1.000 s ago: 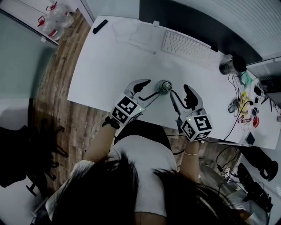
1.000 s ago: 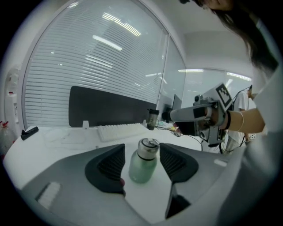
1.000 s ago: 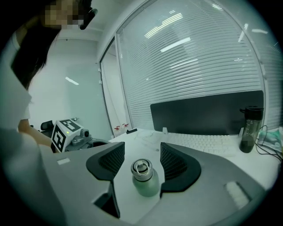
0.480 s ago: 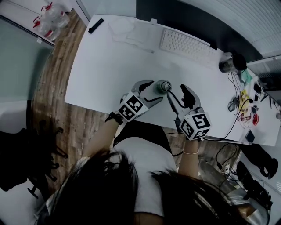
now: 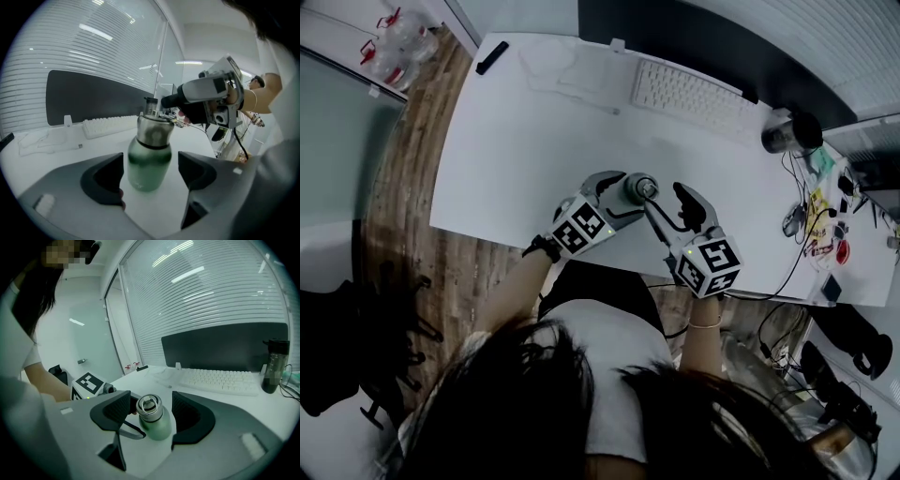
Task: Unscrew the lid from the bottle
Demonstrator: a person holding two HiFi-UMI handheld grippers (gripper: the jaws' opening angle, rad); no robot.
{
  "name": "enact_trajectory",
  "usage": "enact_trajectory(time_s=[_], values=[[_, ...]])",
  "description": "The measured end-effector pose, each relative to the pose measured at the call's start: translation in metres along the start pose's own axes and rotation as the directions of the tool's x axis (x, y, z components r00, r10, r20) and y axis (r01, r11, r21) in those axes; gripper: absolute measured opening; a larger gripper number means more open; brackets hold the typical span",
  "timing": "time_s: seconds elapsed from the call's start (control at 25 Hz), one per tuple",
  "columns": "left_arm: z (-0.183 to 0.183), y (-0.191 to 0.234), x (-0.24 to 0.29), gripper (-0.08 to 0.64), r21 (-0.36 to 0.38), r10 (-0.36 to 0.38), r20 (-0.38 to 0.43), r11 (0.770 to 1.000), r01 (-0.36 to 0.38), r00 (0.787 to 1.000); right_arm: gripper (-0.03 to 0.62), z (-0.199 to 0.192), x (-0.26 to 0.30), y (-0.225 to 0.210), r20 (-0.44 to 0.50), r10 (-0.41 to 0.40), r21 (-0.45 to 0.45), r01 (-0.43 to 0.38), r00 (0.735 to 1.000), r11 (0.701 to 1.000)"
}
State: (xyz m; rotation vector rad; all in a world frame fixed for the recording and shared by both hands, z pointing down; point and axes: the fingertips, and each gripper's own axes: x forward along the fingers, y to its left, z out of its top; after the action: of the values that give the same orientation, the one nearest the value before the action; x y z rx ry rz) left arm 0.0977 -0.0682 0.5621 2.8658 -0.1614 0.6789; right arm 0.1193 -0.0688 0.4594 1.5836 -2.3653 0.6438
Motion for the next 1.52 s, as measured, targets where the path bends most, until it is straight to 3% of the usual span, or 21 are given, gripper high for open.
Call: enact_trajectory(time_s=[0.44, 1.0, 1.24, 1.52], values=[[-0.007, 0.006, 0.003, 0.357, 0.036, 0.019, -0.033, 0.999, -0.018, 0.999, 0.252, -0.006, 0.011, 0.003, -0.038, 0.030, -0.017, -0.030, 0.999, 0.999], [-0.005, 0.005, 0.004, 0.357, 0.034, 0.011, -0.026, 0.999, -0.010, 1.000, 0.250, -0.016, 0.043, 0.012, -0.128, 0.056, -0.121, -0.072, 0.990, 0.990], [-0.004, 0.005, 0.004, 0.357, 0.032, 0.007, -0.029, 0.999, -0.006, 1.000, 0.250, -0.020, 0.050, 0.009, -0.146, 0.031, -0.169, -0.056, 0.989, 0.984], [-0.004, 0.006, 0.004, 0.357, 0.044, 0.001, -0.025, 0.999, 0.000, 1.000, 0.250, -0.020, 0.050, 0.011, -0.156, 0.082, -0.202, -0.113, 0.984, 0.973]])
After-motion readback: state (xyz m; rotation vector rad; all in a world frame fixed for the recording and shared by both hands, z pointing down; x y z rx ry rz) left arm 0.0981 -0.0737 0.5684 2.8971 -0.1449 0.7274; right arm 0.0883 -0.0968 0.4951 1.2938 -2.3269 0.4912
